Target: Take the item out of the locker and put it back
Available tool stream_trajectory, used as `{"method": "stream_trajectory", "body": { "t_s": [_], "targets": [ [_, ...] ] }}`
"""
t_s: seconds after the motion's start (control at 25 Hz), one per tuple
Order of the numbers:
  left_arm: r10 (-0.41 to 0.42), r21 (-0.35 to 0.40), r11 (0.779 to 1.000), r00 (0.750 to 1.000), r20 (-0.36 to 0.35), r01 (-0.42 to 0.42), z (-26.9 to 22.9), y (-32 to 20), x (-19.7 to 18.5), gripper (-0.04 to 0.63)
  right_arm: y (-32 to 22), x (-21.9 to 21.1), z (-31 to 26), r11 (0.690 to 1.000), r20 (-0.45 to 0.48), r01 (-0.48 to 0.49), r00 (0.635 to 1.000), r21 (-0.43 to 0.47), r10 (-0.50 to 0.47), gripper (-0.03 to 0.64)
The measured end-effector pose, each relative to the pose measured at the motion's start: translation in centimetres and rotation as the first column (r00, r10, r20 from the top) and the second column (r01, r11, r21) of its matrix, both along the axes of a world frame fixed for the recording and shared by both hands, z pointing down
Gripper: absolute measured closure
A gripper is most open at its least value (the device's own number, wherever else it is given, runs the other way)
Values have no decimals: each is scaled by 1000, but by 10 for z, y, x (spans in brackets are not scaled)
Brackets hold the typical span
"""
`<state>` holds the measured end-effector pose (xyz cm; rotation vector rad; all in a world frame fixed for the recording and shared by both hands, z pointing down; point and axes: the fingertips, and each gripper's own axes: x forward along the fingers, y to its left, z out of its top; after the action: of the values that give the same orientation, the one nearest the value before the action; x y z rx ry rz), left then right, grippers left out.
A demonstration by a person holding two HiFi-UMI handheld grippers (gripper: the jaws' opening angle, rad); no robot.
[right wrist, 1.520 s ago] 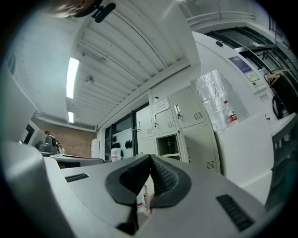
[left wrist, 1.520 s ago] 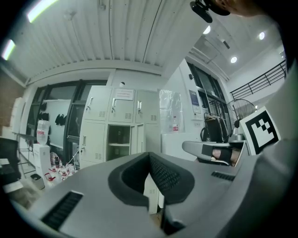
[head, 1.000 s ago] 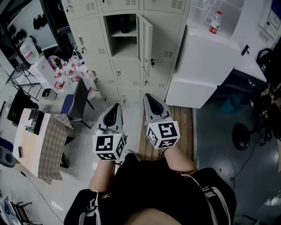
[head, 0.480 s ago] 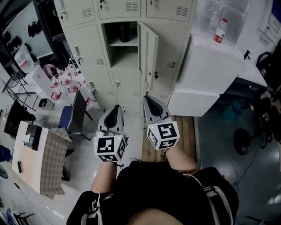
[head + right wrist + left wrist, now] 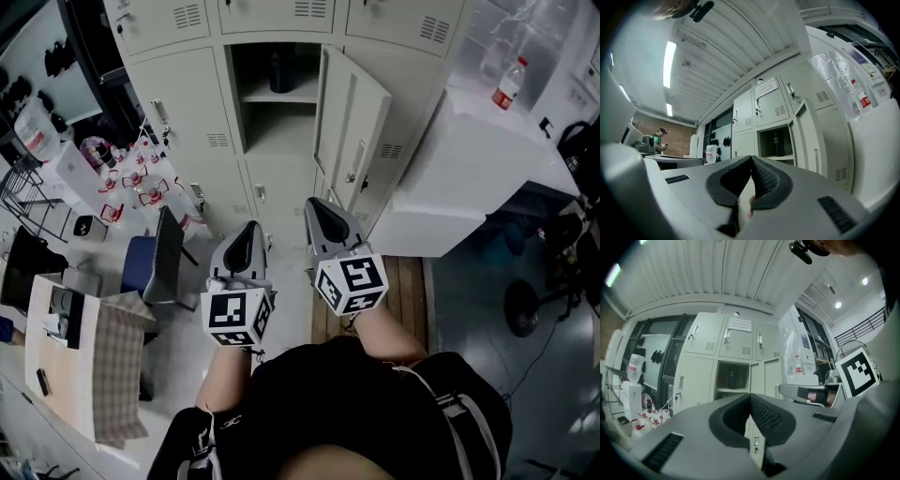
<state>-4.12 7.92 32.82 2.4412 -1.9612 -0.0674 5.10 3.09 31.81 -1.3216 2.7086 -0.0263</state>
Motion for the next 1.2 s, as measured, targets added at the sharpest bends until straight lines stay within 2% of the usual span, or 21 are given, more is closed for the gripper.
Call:
{"method": "stream_trajectory", "body": {
  "t_s": [0.24,0.56,0.72,0.88,1.2],
  "targets": [
    [-5,-24,1000,1000,-17,5,8,-35,-30,583,-43,-25,7,999,6,-24,1000,-23,24,603],
    [-14,-46,999,1000,-26,13,21,-63,-51,583,-89,-36,12,997,0,-64,998,-30,64,603],
    [3,-53,999,1000,-11,-3,25,-92,-49,583,-116,-37,11,997,14,-69,997,-25,70,603],
    [16,-44,999,1000,27,-15,23,-130,-50,583,-155,-44,16,996,34,-85,996,-21,85,603],
    [-19,-32,999,1000,19,19,26,-236,-78,583,-253,-67,24,997,25,-73,997,-5,74,603]
  ]
}}
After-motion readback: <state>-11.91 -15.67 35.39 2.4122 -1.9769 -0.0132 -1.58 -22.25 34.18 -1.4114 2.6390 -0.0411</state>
